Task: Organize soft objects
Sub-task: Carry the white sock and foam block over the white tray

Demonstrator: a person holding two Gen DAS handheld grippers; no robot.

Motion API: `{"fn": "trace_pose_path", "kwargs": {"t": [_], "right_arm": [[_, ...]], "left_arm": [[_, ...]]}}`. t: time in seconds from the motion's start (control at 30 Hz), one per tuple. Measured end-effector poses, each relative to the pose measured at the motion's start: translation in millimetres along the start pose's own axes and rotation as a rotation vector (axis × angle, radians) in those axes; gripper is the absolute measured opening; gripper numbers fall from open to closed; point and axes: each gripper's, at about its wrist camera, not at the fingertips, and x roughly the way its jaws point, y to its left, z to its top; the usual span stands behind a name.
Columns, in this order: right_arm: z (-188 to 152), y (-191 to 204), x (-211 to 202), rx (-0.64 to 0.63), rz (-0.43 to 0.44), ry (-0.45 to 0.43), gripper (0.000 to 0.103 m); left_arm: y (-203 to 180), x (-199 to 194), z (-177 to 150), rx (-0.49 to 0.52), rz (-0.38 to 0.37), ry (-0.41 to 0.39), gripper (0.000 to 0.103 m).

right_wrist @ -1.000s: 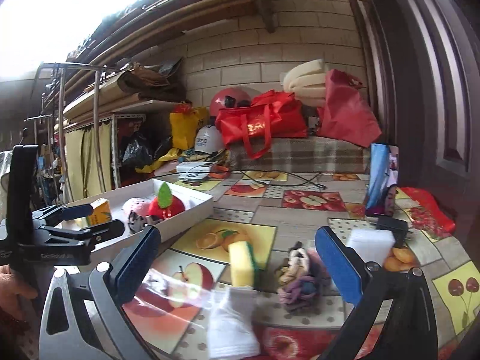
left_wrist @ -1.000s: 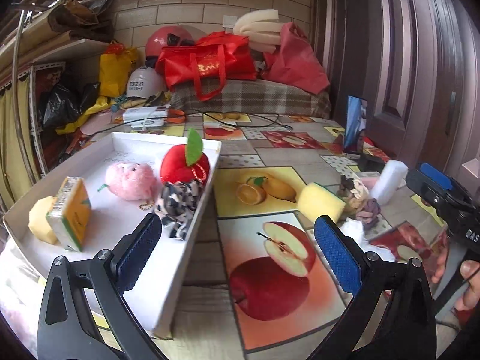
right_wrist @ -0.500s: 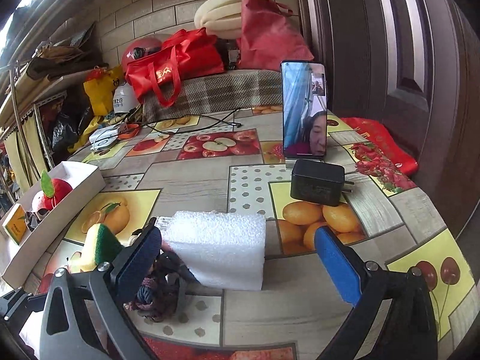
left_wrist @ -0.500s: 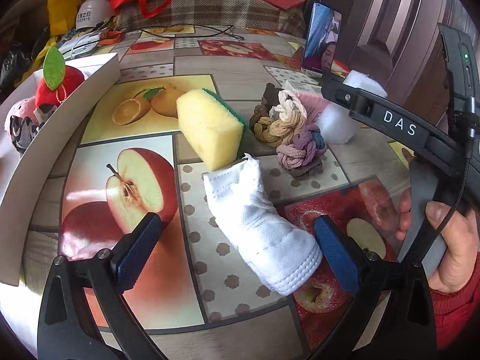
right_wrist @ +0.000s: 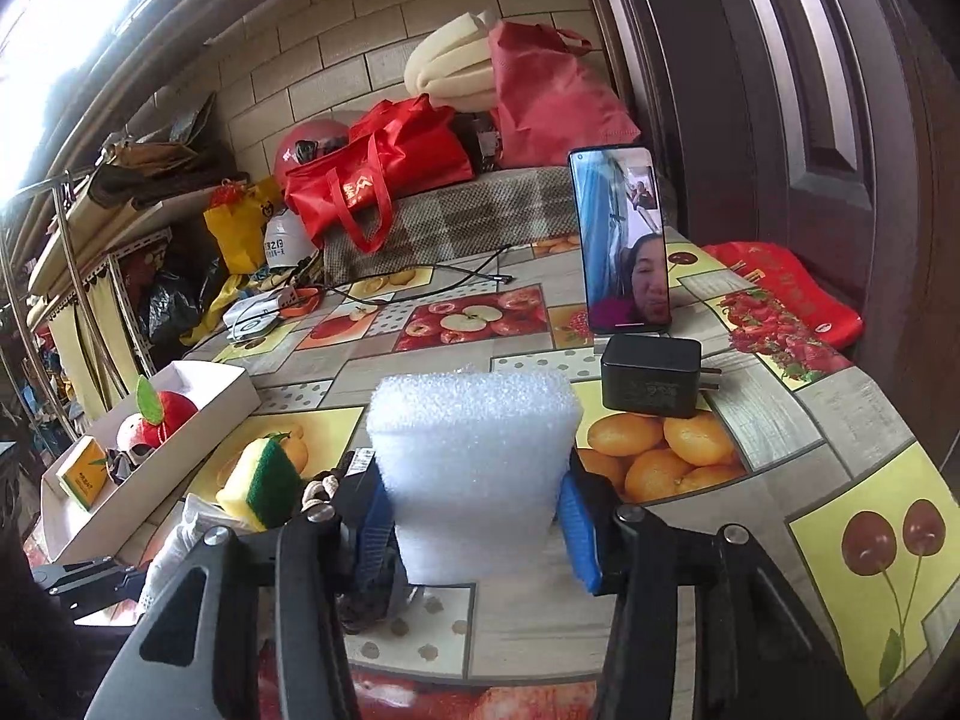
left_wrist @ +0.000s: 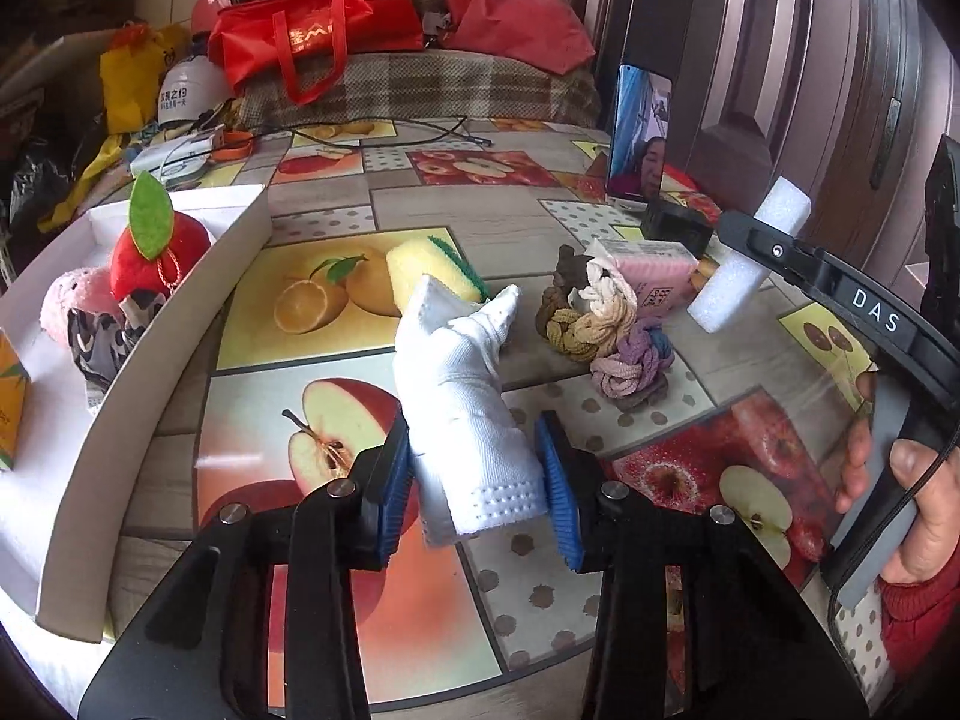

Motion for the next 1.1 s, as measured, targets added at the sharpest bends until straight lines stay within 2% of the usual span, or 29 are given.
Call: {"fn": "trace_pose_path", "kwargs": {"t": [0.13, 0.23, 0.43, 0.73, 0.97, 1.1], "right_arm": [[-5, 7, -18, 0.015, 0.069, -0.028, 0.049], [-9, 21, -27, -0.018, 0.102, -0.039, 0.049], [-15, 43, -31, -0.055, 0.150, -0.045, 0.049], [-16, 53, -28, -0.045, 0.169, -0.060, 0.049], [-20, 85, -15, -0.086, 0.217, -0.033, 0.049], [-21, 105, -7, -0.113, 0.238, -0.024, 0.049]], "left_arm": [[-6, -23, -2, 0.091, 0.057, -0.128, 0.039], [-5, -32, -3, 0.124, 0.088, -0.184, 0.039], [10, -35, -1, 0.087, 0.114, -0.201, 0.039], [29, -53, -8, 0.091, 0.204, -0.300, 0.039], [73, -75, -19, 0.083, 0.284, -0.362, 0.039], [114, -85, -24, 0.011, 0.328, -0.352, 0.039]]}}
